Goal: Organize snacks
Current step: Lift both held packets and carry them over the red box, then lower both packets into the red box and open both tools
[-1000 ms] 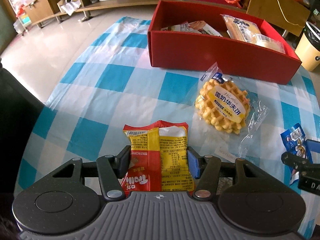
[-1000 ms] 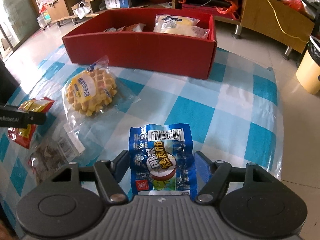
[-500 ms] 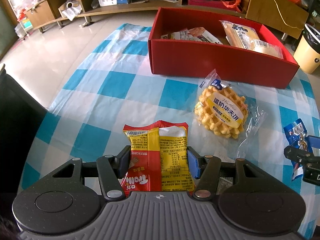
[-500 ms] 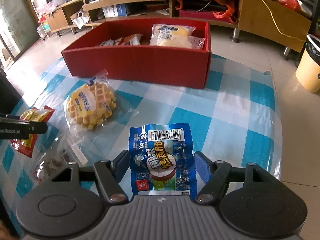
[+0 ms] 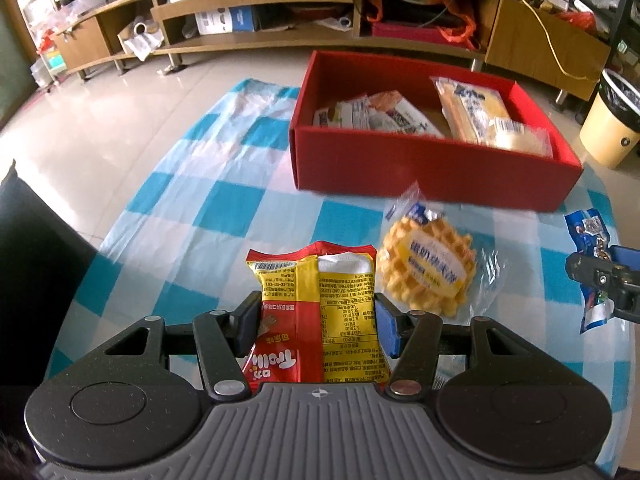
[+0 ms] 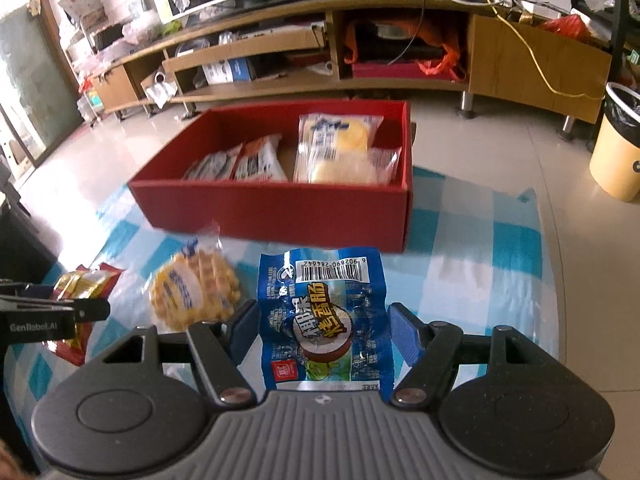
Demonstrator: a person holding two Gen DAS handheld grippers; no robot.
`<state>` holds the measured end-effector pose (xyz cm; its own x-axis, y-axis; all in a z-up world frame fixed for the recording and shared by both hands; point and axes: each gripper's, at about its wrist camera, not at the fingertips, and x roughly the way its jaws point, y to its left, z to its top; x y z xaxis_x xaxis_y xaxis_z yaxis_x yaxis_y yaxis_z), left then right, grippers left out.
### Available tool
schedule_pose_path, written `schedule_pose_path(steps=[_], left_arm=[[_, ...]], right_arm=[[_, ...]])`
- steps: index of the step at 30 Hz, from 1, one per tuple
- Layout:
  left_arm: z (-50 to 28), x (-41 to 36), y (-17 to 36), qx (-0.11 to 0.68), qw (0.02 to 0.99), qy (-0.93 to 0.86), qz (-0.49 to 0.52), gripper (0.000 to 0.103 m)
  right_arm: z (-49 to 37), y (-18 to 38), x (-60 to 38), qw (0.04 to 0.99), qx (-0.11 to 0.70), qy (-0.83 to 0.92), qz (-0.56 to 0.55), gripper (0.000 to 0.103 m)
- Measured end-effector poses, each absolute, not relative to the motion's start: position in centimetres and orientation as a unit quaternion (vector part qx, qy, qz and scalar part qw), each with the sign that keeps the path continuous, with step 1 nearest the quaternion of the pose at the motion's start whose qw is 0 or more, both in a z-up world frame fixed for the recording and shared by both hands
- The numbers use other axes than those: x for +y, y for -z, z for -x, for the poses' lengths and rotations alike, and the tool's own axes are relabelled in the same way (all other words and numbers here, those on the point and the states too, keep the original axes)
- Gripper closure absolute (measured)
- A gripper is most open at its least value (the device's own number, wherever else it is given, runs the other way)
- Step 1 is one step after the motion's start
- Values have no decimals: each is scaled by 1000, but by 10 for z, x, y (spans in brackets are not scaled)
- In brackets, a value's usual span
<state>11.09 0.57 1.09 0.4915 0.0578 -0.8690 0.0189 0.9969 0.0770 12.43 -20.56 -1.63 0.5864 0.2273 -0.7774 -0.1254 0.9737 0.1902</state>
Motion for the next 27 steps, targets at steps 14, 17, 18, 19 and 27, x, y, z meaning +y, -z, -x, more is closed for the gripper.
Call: schedule_pose_path(steps=[14, 17, 18, 19, 27], left_arm=[[-162, -17, -29, 479, 878, 5, -28, 38], [-172, -19, -26, 479, 877, 4, -29, 38], [-175, -20, -26, 478, 878, 3, -30, 38], [-178, -21, -26, 478, 878, 2, -30, 38], [-205, -26, -26, 469, 883, -5, -31, 38]], right_arm=[[-175, -4, -206, 903, 407, -102, -92, 35], [-187, -6, -207, 905, 401, -100, -97, 35], [-190, -7, -207, 906, 399, -100, -99, 35], [-194, -7, -207, 907, 398, -99, -100, 35], [-222, -6, -211, 909, 392, -93, -107, 35]])
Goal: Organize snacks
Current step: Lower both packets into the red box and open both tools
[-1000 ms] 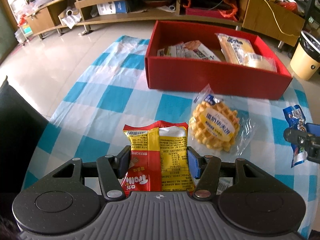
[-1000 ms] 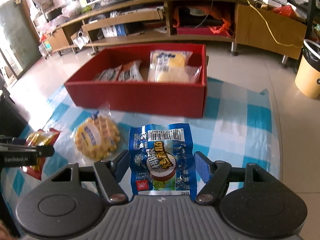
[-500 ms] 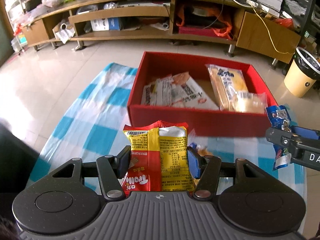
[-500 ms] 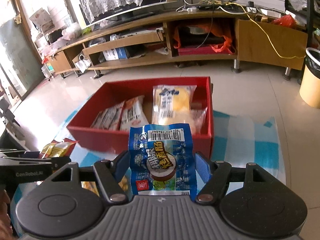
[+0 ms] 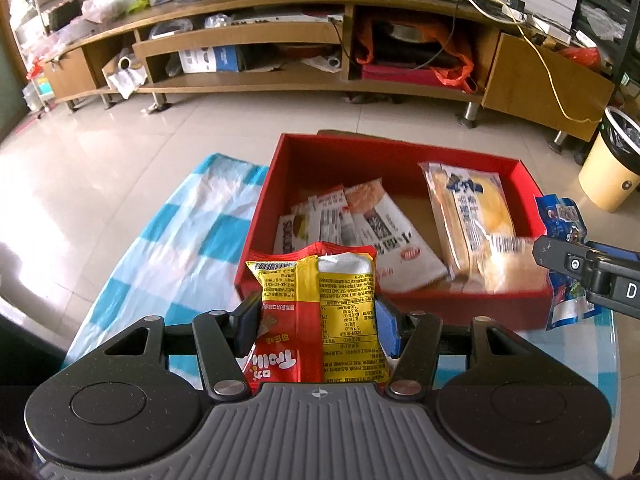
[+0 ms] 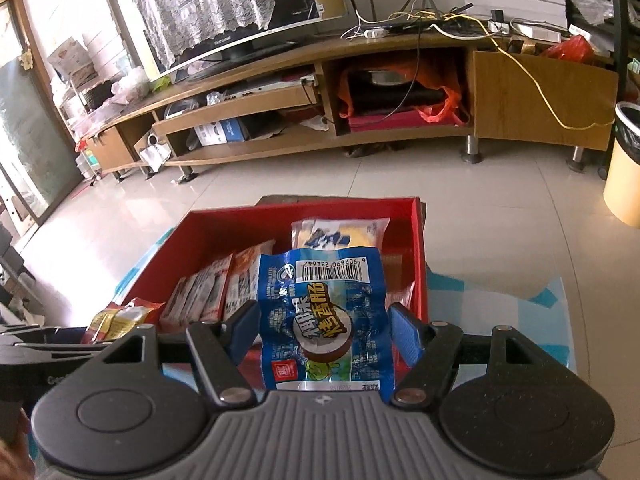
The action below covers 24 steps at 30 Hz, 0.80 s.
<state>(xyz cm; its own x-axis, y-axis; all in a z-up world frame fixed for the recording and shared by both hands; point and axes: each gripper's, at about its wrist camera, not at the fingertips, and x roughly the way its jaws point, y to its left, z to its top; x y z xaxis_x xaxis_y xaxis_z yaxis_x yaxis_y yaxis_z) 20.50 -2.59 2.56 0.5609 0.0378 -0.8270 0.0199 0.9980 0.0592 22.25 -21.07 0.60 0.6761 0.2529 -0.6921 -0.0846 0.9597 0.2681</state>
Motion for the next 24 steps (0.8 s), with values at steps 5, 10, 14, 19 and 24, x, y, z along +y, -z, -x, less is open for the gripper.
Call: schedule_pose_path(steps=[5, 10, 14, 19, 24], left_arm=[[-223, -32, -26, 462, 886, -2, -34, 38], [-247, -36, -16, 464, 885, -5, -36, 38], [-262, -38, -6, 472, 881, -2, -25, 41], [-269, -39, -2, 469, 883, -1, -28, 39], [-268, -38, 1, 473, 881, -5, -30, 31]], right_arm=[[-240, -3, -215, 909, 390, -86, -121, 35], [-258, 4, -211, 909, 391, -84, -119, 35], [-268, 12, -205, 908, 396, -83, -112, 35], [-276, 19, -201, 910, 396, -76, -100, 35], [-279, 20, -198, 911, 393, -82, -95, 33]])
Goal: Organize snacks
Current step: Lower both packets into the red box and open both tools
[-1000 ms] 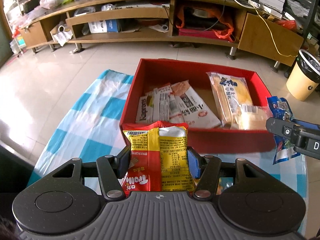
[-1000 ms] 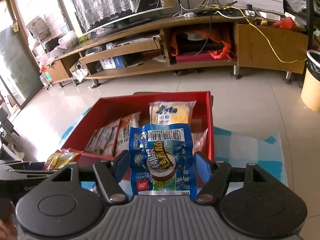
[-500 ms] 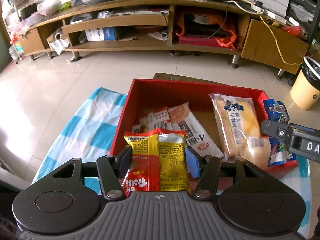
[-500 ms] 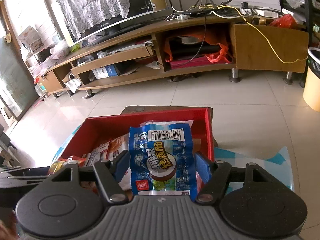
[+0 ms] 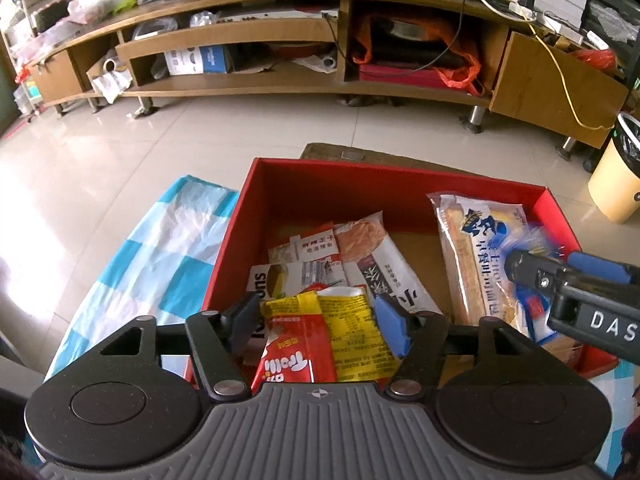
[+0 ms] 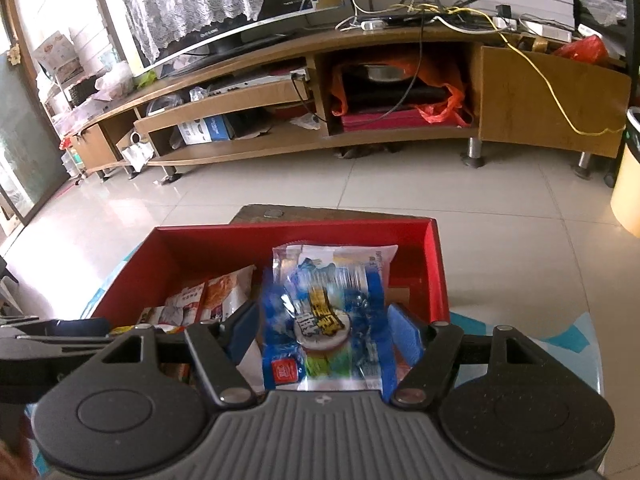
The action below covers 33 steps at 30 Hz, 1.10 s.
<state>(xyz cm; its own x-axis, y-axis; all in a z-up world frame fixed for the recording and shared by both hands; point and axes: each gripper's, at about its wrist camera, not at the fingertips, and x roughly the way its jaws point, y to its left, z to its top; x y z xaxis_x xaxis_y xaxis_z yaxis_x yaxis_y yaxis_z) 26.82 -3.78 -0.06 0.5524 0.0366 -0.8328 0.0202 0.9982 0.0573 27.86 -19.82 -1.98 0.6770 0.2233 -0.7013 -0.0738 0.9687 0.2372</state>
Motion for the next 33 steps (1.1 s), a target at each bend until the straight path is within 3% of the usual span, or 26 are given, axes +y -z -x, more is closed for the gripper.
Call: schedule_pose_path(steps=[3, 10, 28, 33], left_arm=[[-267, -37, -2, 471, 882, -8, -29, 24], [-261, -33, -13, 464, 885, -11, -23, 17], [-210, 2, -28, 474, 880, -26, -16, 15], [-192, 22, -30, 484, 875, -30, -6, 15]], right_arm=[[-277, 16, -198, 914, 387, -81, -90, 27], [-271, 4, -194, 919, 377, -84, -85, 26], [-217, 1, -158, 889, 421, -172, -49, 25], [-199, 14, -139, 870, 444, -214, -16, 20]])
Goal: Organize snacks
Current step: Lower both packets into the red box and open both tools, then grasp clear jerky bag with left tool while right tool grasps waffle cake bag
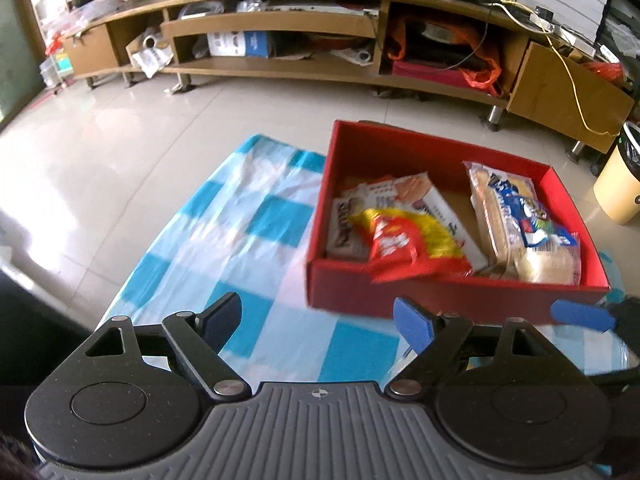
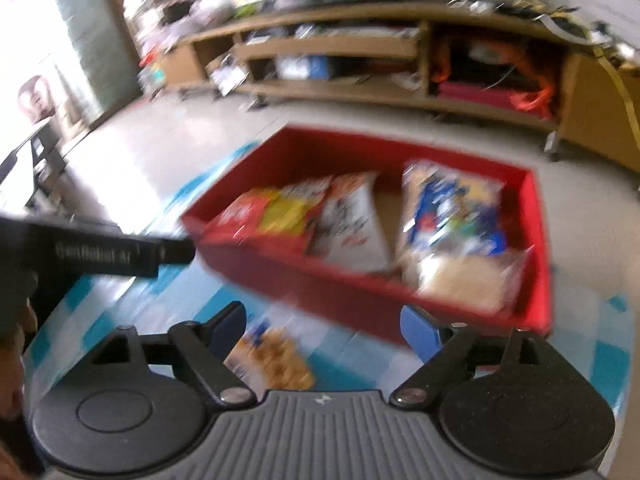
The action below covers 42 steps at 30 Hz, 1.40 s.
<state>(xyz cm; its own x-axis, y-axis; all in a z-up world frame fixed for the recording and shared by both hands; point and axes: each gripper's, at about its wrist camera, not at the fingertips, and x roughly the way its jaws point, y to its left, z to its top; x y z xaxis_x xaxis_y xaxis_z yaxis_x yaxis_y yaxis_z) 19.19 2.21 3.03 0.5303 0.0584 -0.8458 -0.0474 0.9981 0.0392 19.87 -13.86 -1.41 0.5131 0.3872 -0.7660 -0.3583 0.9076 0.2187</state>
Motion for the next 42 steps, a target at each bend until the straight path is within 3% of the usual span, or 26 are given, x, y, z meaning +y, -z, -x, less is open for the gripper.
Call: schedule_pose_path(steps=[16, 30, 35, 38, 40, 42], left_arm=[[-137, 34, -22, 522, 852, 44, -7, 14], [-96, 59, -11, 544, 833, 97, 13, 9], [-80, 38, -3, 556, 816, 159, -11, 6], [-73, 16, 6, 562, 805, 186, -47, 4], [-70, 3, 16, 566, 798, 193, -75, 4], [-68, -3, 25, 573, 791, 192, -91, 4]], right_arm=[[-188, 52, -100, 825, 487, -280, 59, 18], [-187, 78, -73, 811, 486, -303, 119, 1], [-188, 80, -72, 817, 482, -295, 116, 0], [-186, 77, -77, 823, 477, -287, 111, 10], [-183, 73, -84, 827, 477, -277, 108, 22], [-181, 72, -94, 828, 484, -265, 96, 23]])
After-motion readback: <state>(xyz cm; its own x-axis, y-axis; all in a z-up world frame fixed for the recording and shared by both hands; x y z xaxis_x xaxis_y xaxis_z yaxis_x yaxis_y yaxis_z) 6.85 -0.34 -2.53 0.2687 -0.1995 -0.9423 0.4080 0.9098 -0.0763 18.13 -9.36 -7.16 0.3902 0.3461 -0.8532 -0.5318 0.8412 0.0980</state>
